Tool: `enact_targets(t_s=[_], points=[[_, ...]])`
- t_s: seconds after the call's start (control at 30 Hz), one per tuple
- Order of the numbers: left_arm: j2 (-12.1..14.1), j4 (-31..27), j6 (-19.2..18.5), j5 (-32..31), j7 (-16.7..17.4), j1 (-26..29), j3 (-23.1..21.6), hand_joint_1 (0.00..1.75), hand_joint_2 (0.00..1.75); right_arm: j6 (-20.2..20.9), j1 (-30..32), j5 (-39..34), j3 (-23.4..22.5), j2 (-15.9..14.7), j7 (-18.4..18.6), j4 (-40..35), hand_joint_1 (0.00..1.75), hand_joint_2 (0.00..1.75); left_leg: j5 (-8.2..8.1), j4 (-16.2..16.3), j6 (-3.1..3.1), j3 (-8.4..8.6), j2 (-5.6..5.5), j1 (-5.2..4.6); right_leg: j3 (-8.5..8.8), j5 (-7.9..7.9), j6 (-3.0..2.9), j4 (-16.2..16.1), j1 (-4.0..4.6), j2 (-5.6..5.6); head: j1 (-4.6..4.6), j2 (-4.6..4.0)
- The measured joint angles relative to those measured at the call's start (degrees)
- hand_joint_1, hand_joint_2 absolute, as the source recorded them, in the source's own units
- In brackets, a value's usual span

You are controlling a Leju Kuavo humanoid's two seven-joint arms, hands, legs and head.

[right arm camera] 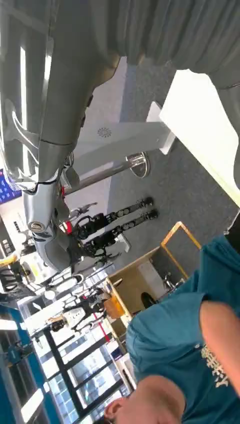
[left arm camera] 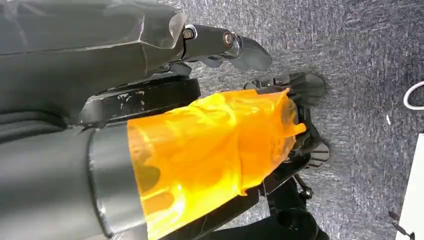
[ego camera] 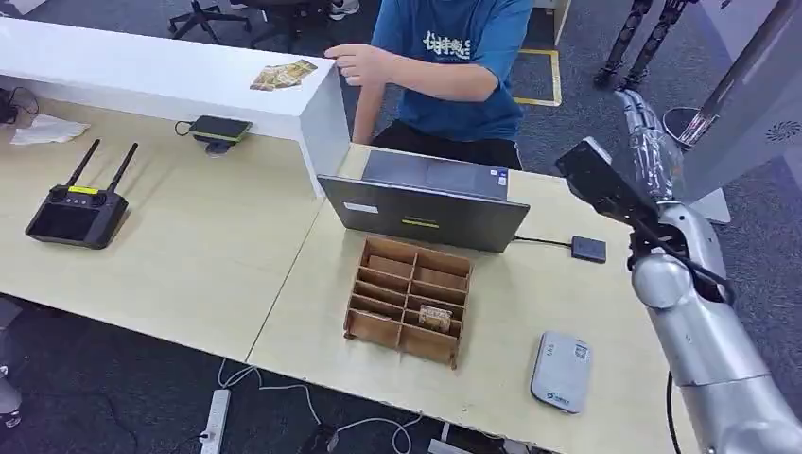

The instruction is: Pass the card to the sensor for recognition and then transmit it.

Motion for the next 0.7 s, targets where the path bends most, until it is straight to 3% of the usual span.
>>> enact_targets(t_s=[0.33,0.7], points=[[-0.24,-0.02,0.48,1.03,-0.85,0.23,1.16,0.0,0.0,-1.66,11.52,-0.02,-3.91,-4.85,-2.61,-12.11,0.0,1.75,-0.02,0.0,0.01,-0.03,-0.01,0.0,-0.03,-0.01,0.0,0.0,0.01,0.01,0.0,0.0],[-0.72,-0.04,1.18,2.14,-1.77,0.7,2.73,0.0,0.0,-4.13,28.25,1.31,-6.03,-6.01,-5.82,-23.91,0.0,1.75,-0.04,-0.01,0.0,-0.08,0.0,0.01,-0.08,-0.02,-0.01,0.0,0.01,0.0,-0.04,0.0]])
